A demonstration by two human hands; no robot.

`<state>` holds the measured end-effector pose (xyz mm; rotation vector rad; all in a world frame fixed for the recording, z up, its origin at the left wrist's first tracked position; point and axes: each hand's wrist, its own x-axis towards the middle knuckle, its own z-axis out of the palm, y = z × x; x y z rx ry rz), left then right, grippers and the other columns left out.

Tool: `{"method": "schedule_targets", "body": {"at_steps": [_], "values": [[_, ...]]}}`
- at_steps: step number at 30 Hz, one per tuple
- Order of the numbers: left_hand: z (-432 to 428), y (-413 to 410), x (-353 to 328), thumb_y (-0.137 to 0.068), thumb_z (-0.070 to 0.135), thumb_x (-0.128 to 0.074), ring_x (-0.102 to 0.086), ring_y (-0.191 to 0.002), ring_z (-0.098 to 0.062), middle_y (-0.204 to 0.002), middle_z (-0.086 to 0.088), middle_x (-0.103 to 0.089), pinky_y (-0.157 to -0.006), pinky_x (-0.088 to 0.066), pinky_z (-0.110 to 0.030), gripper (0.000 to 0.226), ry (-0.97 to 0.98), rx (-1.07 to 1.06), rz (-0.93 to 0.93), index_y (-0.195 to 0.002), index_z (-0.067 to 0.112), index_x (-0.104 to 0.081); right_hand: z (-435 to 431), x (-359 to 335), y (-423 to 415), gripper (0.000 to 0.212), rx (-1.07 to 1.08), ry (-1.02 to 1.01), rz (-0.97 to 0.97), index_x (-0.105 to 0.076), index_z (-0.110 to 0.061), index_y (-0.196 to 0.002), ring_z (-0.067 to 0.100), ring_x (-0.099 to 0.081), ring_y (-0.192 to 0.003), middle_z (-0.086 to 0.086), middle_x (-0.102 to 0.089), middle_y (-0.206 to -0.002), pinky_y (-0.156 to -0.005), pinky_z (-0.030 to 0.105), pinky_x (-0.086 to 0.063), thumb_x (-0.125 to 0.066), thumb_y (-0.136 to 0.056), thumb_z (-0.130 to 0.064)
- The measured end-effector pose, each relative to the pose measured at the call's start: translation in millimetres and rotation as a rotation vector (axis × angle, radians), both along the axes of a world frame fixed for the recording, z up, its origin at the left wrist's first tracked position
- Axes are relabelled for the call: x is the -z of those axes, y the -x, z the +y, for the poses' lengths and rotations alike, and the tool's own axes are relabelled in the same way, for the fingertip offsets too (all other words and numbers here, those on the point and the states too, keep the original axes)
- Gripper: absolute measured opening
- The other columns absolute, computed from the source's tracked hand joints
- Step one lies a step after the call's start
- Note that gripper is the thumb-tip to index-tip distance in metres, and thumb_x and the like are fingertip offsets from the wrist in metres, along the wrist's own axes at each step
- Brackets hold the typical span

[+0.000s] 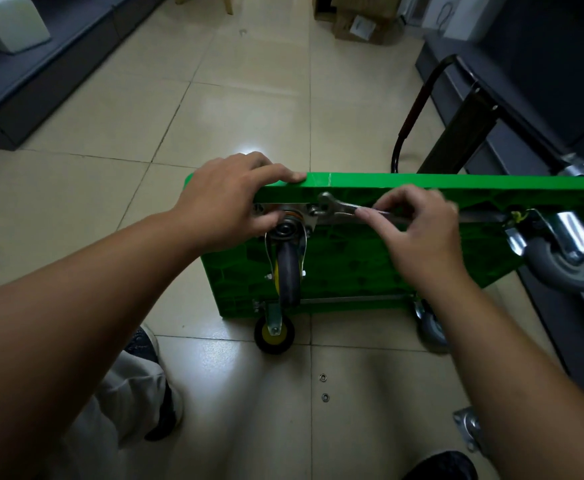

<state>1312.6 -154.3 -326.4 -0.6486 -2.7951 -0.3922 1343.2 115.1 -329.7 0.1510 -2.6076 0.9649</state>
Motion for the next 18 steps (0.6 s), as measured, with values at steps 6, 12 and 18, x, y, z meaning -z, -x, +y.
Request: {"method": "schedule_targets", "body": {"at_steps": [6,12,18], "values": [[0,0,0,-0.086,0.046,-0.072,-0.059,-0.107,-0.026,-0.124,0.003,-0.062,-0.077,-0.042,-0.036,0.056,-0.009,-0.008,0.002,-0.139,0.045,-0.054,-40,70,-21,0.016,0.338,1.306,-0.362,-0.065,-0.021,-0.088,0.007,-0.055,-0.077,-0.007,-0.060,-0.080,-0.077,0.026,-0.042,-0.068,-0.093,-0.036],[1,2,0,-0.085,0.051,-0.064,-0.057,-0.107,-0.022,-0.126,0.005,-0.060,-0.079,-0.043,-0.036,0.056,0.001,-0.026,-0.013,-0.139,0.049,-0.051,-85,101,-25,0.011,0.225,1.268,-0.333,-0.065,-0.016,-0.089,0.002,-0.063,-0.077,-0.006,-0.068,-0.081,-0.074,0.017,-0.048,-0.072,-0.092,-0.024],[1,1,0,-0.084,0.054,-0.057,-0.057,-0.107,-0.021,-0.127,0.005,-0.060,-0.076,-0.041,-0.034,0.057,0.001,-0.017,-0.014,-0.140,0.047,-0.050,-98,116,-20,0.011,0.271,1.226,-0.210,-0.065,-0.016,-0.089,0.007,-0.065,-0.082,0.002,-0.068,-0.089,-0.075,0.015,-0.050,-0.073,-0.091,-0.024]]}}
